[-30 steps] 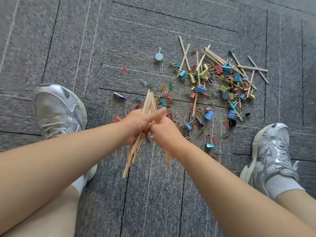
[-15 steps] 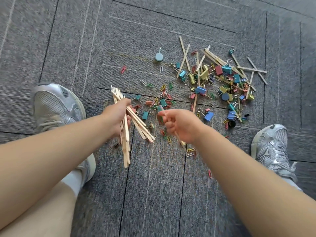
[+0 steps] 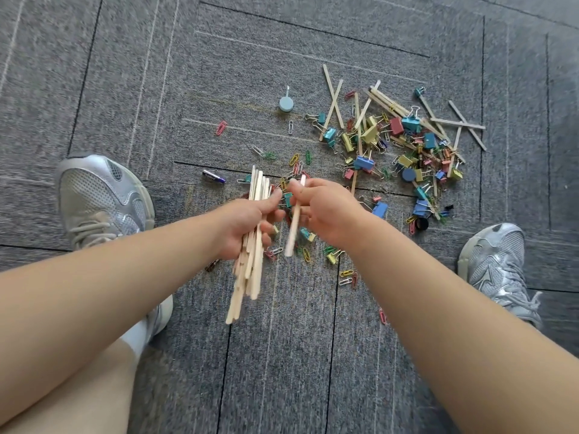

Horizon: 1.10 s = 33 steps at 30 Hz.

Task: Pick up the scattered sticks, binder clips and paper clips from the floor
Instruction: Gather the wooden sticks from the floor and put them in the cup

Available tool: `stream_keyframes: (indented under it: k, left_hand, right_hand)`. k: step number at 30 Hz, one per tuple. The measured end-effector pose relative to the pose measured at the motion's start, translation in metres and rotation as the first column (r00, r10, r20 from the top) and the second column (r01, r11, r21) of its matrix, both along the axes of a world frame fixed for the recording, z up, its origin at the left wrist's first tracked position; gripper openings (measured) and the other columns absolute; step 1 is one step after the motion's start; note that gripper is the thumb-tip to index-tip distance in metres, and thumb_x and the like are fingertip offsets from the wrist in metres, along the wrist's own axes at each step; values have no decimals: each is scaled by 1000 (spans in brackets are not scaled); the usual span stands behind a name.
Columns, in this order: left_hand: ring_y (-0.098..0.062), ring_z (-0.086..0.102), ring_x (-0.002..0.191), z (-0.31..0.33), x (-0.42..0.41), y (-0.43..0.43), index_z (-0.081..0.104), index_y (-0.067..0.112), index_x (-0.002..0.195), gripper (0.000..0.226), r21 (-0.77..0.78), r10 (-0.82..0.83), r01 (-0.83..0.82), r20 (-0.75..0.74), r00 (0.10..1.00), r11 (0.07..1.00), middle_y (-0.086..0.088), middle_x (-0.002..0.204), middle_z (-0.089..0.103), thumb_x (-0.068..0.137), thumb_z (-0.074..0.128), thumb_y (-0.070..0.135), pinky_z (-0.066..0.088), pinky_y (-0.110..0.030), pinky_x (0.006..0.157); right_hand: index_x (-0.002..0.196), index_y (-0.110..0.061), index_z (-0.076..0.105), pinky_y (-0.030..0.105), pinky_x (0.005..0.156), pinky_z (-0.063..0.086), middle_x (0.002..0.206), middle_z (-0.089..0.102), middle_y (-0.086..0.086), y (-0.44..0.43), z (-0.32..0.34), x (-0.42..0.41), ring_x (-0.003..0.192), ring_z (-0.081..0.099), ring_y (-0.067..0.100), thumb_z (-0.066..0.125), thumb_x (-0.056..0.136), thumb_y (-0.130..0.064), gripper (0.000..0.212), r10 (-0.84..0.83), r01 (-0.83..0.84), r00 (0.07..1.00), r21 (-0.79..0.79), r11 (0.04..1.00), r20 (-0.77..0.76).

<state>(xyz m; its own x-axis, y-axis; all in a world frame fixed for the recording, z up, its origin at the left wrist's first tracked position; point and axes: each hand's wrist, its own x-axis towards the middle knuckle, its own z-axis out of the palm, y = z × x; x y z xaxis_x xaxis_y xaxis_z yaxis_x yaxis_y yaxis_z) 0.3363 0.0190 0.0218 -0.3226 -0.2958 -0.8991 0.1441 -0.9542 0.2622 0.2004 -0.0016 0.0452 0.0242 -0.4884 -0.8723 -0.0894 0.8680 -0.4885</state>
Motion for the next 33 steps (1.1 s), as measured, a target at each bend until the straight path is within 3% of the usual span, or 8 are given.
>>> stream_keyframes:
  k: [4,9,13,16,19,25,30,33]
  left_hand:
    - [-1,33,36,8,-7,3,58,7,98,58,-111,-132,124,-67,989,986,6,50,52,64,60,54,33,-12,33]
    - [-5,33,34,4,-7,1,59,10,84,32,-114,-189,190,18,982,975,5,51,40,67,76,31,34,-16,33]
    - [-3,37,34,-2,-7,-9,51,14,89,16,-27,-4,4,-17,1000,1000,8,48,42,88,64,23,32,-14,30]
    - [-6,46,37,-8,-7,-18,51,12,86,19,-42,20,-19,28,999,999,5,50,45,89,64,26,39,-16,32]
    - [-5,41,35,-11,-15,-26,49,12,79,26,-58,20,-16,65,998,998,5,47,43,89,63,31,39,-16,33]
    - [-4,39,35,-10,-46,-41,48,10,80,27,-78,45,-40,68,997,996,5,52,41,88,65,28,38,-15,33]
    - [-5,39,36,-9,-66,-58,48,11,76,27,-94,40,-34,63,997,995,5,47,42,87,66,27,39,-17,35]
    - [-6,40,35,-7,-72,-66,48,12,74,27,-84,31,-26,61,998,996,5,44,42,88,65,28,40,-17,36]
  right_hand:
    - [91,-5,60,19,43,41,61,61,-1,-2,-6,-7,46,57,8,71,84,-23,22,-13,4,993,-71,997,-120]
    - [93,-11,70,23,50,37,75,64,-3,-13,-17,-11,57,48,8,61,88,-44,35,126,-154,961,-98,983,-248]
    - [90,-5,58,26,53,34,84,58,8,-25,-49,-44,63,47,16,55,93,-37,33,95,-250,677,-106,962,-729]
    - [105,0,54,29,62,38,101,60,13,-23,-71,-69,79,50,25,61,91,-25,30,181,-243,608,35,969,-773]
    - [72,-5,47,27,49,33,80,54,9,-20,-76,-82,74,49,26,57,90,-13,22,311,-345,573,120,931,-759]
    - [71,-9,52,26,50,36,62,49,5,-9,-56,-106,55,44,19,56,85,-17,17,319,-373,702,52,926,-637]
    - [82,-4,53,33,70,58,83,66,14,-11,-40,-115,69,65,21,54,90,-4,8,29,-69,924,-90,994,-382]
    - [87,-9,57,36,70,56,91,66,9,-15,-44,-119,71,63,18,60,89,-14,6,74,-127,879,-83,988,-472]
